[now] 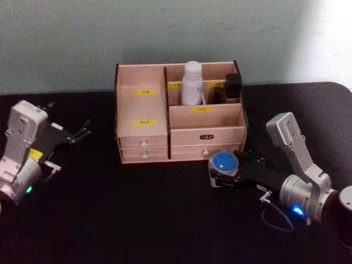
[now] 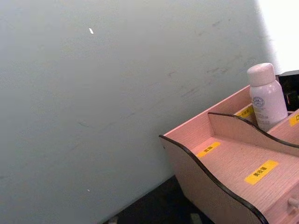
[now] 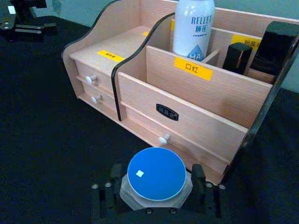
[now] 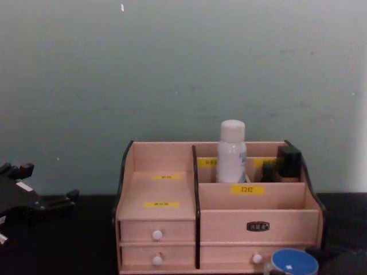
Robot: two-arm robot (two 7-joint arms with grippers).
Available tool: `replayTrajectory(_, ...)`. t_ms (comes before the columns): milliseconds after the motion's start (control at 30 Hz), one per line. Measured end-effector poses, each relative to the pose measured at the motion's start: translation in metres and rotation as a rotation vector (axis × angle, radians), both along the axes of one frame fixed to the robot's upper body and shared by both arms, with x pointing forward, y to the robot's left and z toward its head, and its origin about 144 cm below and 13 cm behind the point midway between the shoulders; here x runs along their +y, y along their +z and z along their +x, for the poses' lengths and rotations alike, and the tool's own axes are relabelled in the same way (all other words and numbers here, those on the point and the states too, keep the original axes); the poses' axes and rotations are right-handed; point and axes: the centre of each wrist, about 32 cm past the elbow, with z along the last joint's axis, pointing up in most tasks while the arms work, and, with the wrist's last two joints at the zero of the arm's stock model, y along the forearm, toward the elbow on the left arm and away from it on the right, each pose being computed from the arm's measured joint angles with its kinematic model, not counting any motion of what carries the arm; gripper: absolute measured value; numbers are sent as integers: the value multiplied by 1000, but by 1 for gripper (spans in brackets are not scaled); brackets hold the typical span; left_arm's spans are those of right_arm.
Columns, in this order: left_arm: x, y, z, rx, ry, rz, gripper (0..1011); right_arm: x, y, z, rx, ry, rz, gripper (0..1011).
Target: Pick up the facial cleanser and watermelon frost from the table and place them into the tiered storage box.
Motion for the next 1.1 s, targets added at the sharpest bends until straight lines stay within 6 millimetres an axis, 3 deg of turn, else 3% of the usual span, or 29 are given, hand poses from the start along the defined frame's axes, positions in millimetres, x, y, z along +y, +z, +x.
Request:
replayTrajectory(367,0,0,0,0,0,0,1001,0,0,0,1,0,1,718)
replayTrajectory(1100,0,0,0,0,0,0,1001,-3,7,-5,-6,20,15,718)
